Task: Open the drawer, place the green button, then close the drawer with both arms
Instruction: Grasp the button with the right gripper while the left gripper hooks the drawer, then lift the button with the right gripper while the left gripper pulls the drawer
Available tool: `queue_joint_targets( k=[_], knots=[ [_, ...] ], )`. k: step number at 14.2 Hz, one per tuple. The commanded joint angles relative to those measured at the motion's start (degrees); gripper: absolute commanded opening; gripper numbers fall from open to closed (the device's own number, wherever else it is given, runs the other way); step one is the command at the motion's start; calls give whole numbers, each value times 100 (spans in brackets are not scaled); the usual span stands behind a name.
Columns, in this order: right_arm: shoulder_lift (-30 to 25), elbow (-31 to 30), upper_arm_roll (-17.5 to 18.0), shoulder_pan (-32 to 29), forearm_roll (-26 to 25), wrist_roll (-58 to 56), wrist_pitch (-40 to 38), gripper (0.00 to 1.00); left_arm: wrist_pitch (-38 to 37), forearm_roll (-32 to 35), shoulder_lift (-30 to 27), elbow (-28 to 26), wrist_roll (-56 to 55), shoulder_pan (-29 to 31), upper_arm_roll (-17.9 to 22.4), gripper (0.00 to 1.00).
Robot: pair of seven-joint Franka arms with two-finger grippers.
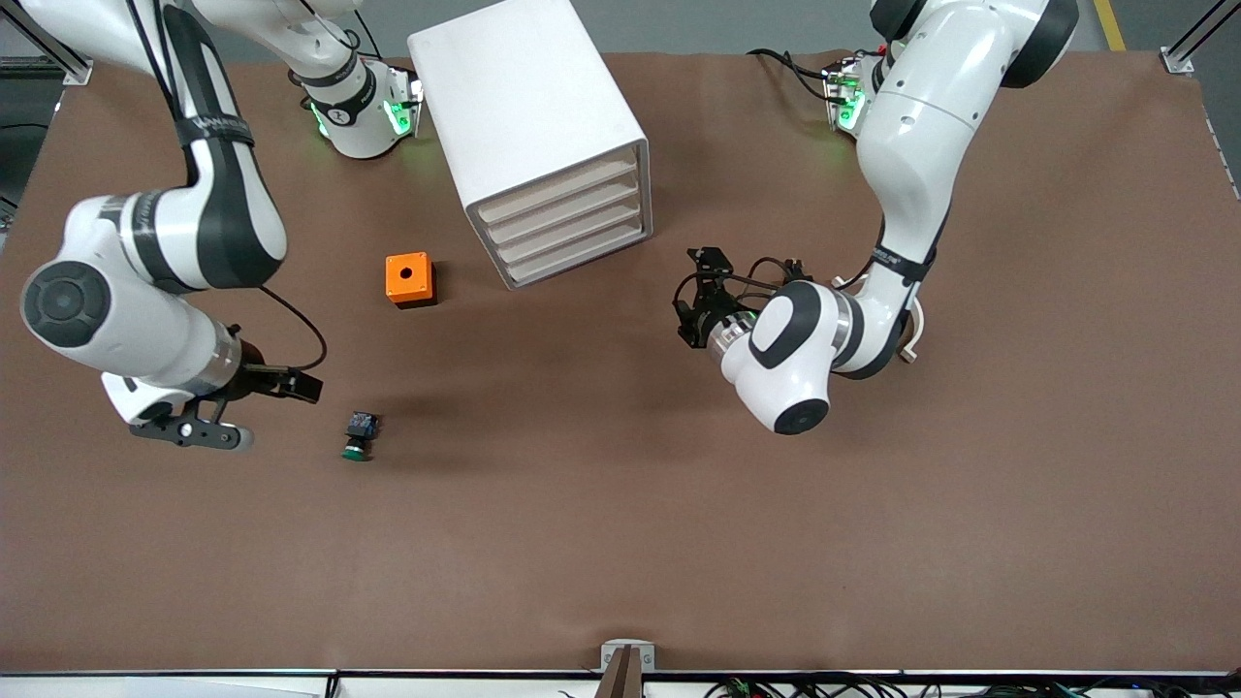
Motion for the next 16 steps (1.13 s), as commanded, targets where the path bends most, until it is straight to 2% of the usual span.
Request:
queue_joint_targets(
  k=[1,3,5,6,9,13,16],
  knots=[
    [418,-79,-21,-16,-37,235,725,100,-161,-452,246,194,-549,-46,-129,97],
    [603,-281,-21,45,-46,621,1288,100,-153,-567,396,202,-857,-46,-278,86],
    [805,-290,-21,72,-46,789,1510,100,-144,-673,545,203,-867,-72,-358,66],
    [910,-290,-21,63,-46,859,1633,100,-144,-682,598,203,-867,-159,-358,60],
    [990,-483,-21,72,-46,1079,1826,100,-30,-778,713,194,-876,-213,-358,57],
    [1060,-1019,-21,72,-46,1114,2625,100,41,-1016,871,194,-1191,-467,-350,57],
    [1113,-1213,-21,72,-37,1176,2917,100,58,-1174,985,194,-1359,-521,-358,57]
  ],
)
